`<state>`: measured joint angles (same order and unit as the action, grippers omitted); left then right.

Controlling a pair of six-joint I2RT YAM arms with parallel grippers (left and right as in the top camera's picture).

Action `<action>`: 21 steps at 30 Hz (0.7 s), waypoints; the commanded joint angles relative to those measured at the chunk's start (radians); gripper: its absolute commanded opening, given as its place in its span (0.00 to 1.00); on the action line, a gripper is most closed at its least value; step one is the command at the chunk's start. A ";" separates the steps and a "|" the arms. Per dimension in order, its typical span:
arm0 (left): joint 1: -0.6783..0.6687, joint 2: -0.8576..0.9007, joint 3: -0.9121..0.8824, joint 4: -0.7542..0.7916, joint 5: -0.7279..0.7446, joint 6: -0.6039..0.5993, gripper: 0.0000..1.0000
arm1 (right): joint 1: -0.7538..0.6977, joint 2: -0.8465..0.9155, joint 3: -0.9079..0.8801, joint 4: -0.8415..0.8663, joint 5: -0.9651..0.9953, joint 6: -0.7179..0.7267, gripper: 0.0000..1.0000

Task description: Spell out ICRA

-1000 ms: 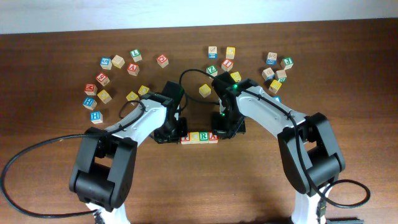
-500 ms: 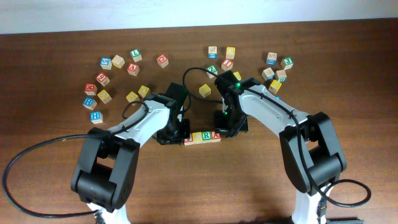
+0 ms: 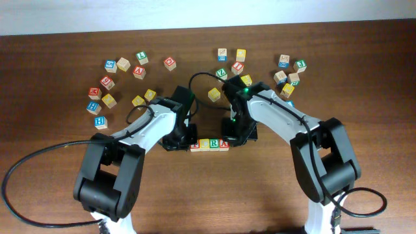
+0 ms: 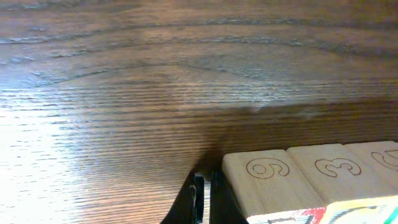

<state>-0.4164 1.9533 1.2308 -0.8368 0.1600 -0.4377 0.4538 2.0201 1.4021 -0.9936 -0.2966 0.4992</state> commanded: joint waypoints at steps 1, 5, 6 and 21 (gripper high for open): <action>0.000 0.024 -0.005 0.013 -0.004 0.016 0.00 | 0.019 -0.016 -0.008 0.006 -0.032 0.011 0.04; 0.000 0.024 -0.005 0.012 -0.003 0.016 0.00 | 0.017 -0.016 -0.008 0.006 -0.032 0.011 0.04; 0.000 0.024 -0.005 0.012 -0.003 0.016 0.00 | 0.017 -0.016 -0.008 0.006 -0.022 0.011 0.04; 0.111 0.023 0.043 -0.078 -0.075 0.020 0.00 | -0.055 -0.017 0.040 -0.073 0.065 0.008 0.13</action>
<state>-0.3233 1.9560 1.2407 -0.8890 0.1368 -0.4374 0.4015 2.0201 1.4059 -1.0367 -0.2787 0.5011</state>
